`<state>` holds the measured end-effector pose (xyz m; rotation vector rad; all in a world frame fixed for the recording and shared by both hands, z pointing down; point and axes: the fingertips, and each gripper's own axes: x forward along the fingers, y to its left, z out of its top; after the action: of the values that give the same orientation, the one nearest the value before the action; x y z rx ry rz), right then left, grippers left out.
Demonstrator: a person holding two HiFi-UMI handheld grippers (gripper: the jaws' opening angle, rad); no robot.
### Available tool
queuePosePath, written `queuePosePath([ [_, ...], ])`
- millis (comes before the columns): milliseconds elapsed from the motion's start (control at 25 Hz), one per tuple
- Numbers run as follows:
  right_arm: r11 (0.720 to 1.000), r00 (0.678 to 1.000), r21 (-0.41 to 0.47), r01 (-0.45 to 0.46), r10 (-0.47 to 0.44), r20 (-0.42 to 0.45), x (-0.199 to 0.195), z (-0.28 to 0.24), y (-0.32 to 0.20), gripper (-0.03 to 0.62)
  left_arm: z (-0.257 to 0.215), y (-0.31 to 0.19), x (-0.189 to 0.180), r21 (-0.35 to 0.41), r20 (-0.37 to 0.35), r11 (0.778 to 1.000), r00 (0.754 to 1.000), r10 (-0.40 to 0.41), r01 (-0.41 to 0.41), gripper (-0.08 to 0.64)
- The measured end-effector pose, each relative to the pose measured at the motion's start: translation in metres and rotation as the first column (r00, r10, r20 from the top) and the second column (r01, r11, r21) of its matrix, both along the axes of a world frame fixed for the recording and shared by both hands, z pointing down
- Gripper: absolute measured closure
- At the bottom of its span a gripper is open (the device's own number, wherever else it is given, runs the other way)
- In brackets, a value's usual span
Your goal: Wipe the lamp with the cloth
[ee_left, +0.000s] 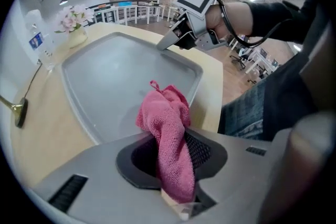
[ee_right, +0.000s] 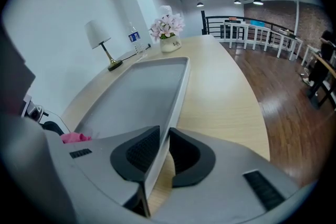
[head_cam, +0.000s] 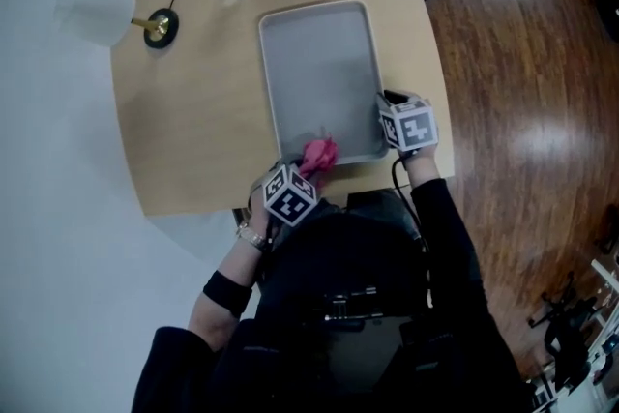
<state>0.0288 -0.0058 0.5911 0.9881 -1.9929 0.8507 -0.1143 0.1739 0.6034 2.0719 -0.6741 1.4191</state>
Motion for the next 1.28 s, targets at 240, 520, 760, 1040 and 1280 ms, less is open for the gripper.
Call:
queuePosePath([
  [240,1.0,0.999,0.005,0.001,-0.001,-0.04,-0.002,0.005,0.001,0.522,-0.013,0.001,-0.062,0.07,-0.008,0.977,0.98,-0.2,0.2,0.449],
  [520,1.0,0.998,0.002,-0.026,0.026,-0.059,0.0,0.007,0.002,0.522,-0.006,-0.019,-0.087,0.032,-0.072,0.908,0.907,-0.415,0.418,0.449],
  [760,0.997,0.994,-0.033,-0.072,0.069,-0.089,-0.001,0.013,-0.001,0.523,-0.002,-0.036,-0.09,0.015,-0.08,0.877,0.875,-0.477,0.48,0.449],
  [1040,0.996,0.991,-0.036,-0.081,0.077,-0.107,0.001,0.016,0.001,0.522,0.001,-0.081,-0.099,0.053,-0.084,0.858,0.858,-0.506,0.511,0.448],
  [1280,0.996,0.992,-0.06,-0.069,0.061,-0.114,-0.004,0.018,-0.001,0.514,-0.001,-0.137,-0.107,0.072,-0.095,0.86,0.861,-0.499,0.506,0.447],
])
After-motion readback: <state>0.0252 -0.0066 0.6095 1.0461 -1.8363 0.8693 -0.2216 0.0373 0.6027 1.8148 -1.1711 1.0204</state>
